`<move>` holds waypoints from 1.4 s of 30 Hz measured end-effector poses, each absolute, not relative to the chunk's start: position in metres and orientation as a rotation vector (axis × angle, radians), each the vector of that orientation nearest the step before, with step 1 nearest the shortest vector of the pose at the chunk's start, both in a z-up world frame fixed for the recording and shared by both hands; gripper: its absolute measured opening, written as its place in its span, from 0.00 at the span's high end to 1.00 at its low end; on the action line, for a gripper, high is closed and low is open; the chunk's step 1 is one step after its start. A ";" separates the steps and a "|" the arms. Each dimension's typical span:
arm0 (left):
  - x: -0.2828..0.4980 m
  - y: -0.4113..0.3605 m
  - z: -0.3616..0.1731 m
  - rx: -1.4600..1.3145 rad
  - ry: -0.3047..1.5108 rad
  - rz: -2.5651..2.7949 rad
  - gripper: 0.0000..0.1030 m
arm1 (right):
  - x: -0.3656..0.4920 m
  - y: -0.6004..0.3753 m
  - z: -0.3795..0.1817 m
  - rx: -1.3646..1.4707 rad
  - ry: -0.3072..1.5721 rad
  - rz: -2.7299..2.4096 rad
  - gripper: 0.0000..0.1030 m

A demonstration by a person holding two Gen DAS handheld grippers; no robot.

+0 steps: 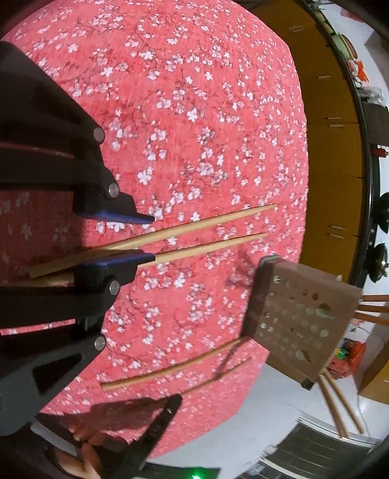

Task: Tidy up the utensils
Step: 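Grasp another bamboo chopstick with the left tool while the right tool grasps one, then lift the left tool's chopstick upright over the holder while the right tool does likewise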

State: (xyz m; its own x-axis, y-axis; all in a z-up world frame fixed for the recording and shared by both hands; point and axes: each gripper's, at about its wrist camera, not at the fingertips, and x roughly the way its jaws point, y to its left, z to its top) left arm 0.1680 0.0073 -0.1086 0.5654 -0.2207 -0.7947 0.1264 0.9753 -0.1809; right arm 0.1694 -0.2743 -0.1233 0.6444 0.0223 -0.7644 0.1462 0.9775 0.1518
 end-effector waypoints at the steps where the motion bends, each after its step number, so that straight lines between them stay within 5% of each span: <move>1: 0.167 0.006 -0.108 -0.091 0.941 -0.196 0.83 | 0.169 -0.273 -0.124 0.207 0.869 -0.070 0.93; 9: 0.175 0.014 -0.110 -0.055 0.928 -0.129 0.91 | 0.162 -0.267 -0.122 0.181 0.866 -0.044 0.93; 42: 0.185 0.059 -0.109 -0.121 0.883 -0.077 0.90 | 0.172 -0.268 -0.123 0.160 0.857 -0.025 0.92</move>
State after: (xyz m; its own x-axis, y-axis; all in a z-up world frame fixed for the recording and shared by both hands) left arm 0.1850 0.0593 -0.1085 0.6328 -0.1172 -0.7654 0.0172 0.9904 -0.1375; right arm 0.1724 -0.2683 -0.1233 0.6550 0.0421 -0.7545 0.0864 0.9877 0.1301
